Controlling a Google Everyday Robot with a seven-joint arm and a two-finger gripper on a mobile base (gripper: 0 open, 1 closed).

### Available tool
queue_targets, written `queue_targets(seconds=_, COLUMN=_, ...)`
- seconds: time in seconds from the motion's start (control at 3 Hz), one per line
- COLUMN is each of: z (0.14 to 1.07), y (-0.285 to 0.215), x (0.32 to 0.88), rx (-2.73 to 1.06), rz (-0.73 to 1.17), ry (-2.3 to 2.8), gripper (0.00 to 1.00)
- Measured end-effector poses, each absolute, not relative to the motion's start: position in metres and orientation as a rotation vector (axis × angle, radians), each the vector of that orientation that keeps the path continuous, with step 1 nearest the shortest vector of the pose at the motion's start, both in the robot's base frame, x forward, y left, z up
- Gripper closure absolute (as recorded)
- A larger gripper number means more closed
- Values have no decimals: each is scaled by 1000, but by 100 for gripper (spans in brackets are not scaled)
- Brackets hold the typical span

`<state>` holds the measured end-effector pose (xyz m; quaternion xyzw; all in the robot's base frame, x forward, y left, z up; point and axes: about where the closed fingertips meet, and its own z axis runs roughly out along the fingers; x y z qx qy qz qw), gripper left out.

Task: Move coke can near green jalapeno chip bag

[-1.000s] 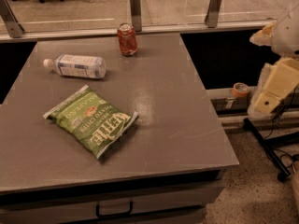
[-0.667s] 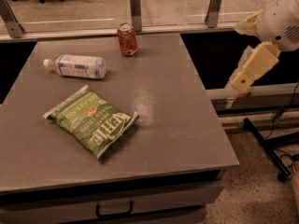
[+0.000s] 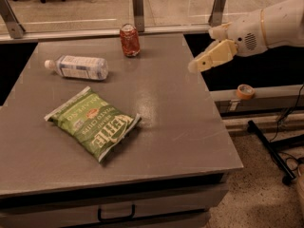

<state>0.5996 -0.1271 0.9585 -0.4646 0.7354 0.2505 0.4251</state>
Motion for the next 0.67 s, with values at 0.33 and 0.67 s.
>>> queue_targets(seconds=0.33, z=955, y=-123, x=607, rx=-1133, rz=654, ry=1830, gripper=0)
queue_targets(seconds=0.67, z=955, y=-123, x=606, rx=-1136, rz=653, ry=1830, gripper=0)
